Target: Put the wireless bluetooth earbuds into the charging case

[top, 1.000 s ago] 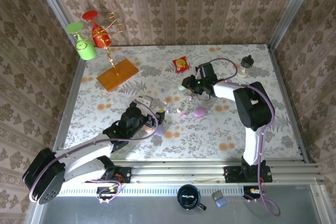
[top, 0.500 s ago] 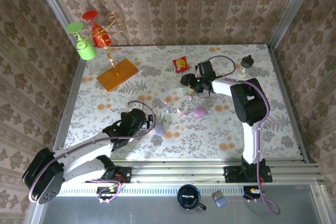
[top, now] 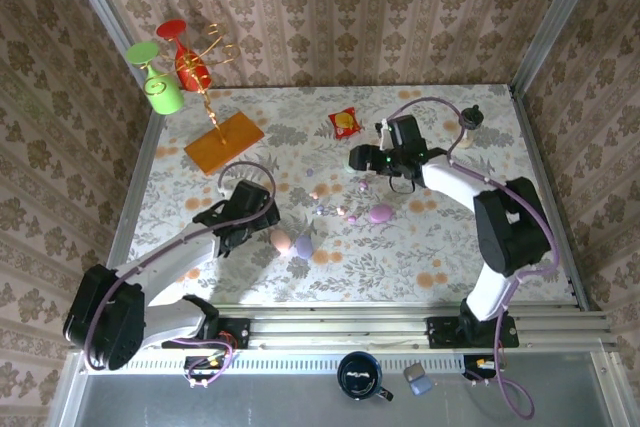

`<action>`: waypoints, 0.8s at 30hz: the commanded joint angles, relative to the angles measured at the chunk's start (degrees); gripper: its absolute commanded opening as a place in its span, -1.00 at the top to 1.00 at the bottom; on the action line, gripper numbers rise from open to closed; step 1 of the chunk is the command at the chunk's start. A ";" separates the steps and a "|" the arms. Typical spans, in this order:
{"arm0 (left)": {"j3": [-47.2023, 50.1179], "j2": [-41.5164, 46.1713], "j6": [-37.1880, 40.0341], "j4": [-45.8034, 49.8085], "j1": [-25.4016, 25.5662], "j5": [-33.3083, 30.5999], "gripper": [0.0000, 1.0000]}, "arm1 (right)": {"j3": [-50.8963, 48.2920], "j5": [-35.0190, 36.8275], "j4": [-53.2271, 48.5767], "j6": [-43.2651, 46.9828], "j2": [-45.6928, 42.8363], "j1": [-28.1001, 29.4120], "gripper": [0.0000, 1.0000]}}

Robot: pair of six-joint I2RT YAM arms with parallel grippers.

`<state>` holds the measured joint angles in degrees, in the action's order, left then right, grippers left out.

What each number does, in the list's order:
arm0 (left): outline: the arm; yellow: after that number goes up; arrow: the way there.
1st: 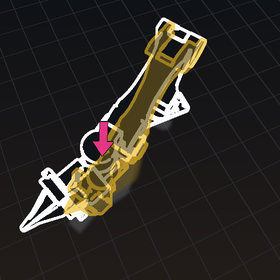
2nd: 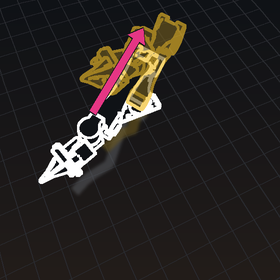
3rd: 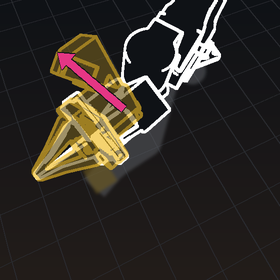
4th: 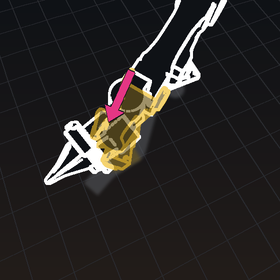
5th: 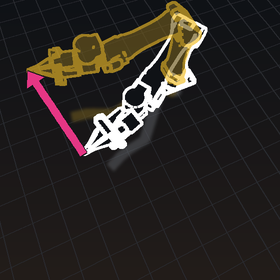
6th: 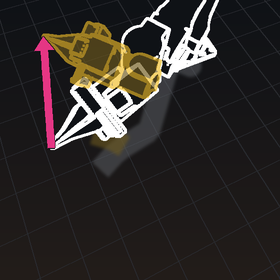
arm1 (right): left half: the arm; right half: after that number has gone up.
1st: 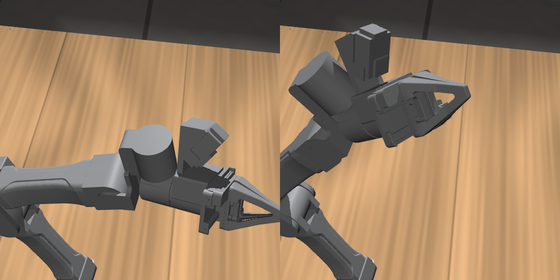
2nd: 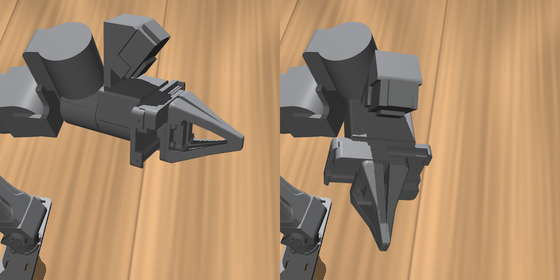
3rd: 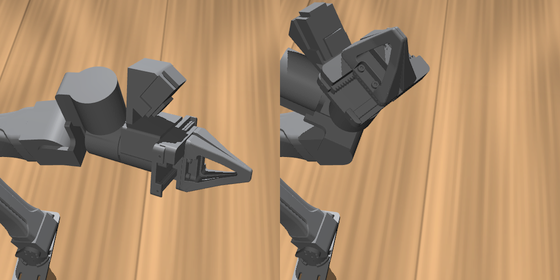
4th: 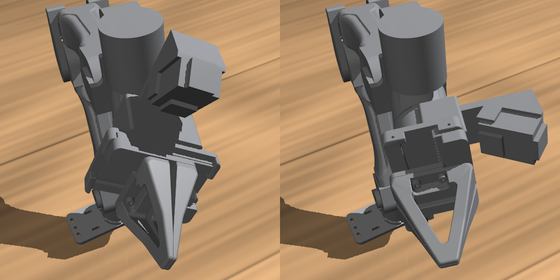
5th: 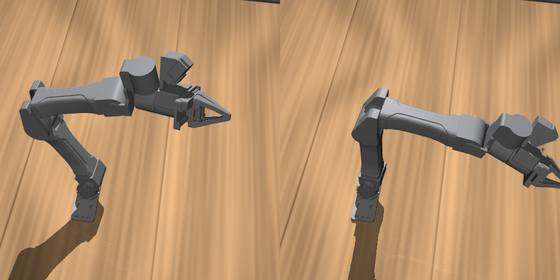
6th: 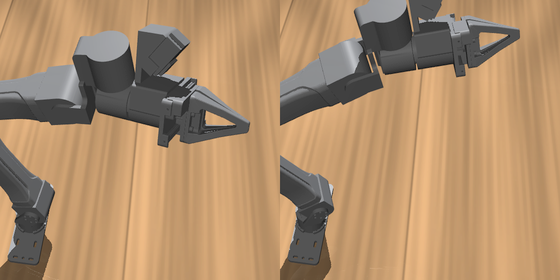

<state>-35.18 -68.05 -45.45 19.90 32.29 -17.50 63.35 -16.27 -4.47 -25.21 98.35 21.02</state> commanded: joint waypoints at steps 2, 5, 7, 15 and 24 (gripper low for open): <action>-2.04 -0.17 1.52 3.50 -4.40 5.31 -1.00 | -4.73 5.50 -3.24 8.65 -6.28 6.99 -0.57; -1.76 0.50 2.06 2.90 -8.91 7.70 -1.00 | -7.36 8.91 -2.33 10.77 -8.41 13.54 -0.58; -1.39 1.19 2.38 2.61 -11.01 8.58 -1.00 | -8.08 11.16 -1.76 10.89 -8.42 18.23 -0.59; 0.09 4.39 3.54 4.20 -15.64 9.67 -1.00 | -3.87 17.56 -3.19 8.71 -2.18 30.78 -0.60; 2.03 5.51 3.67 3.03 -17.08 10.50 -1.00 | 7.14 21.86 -7.47 10.07 8.86 37.98 -0.50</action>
<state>-34.20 -63.46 -43.18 22.59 15.90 -8.05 67.07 1.89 -9.28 -16.19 104.75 57.60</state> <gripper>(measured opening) 0.999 0.756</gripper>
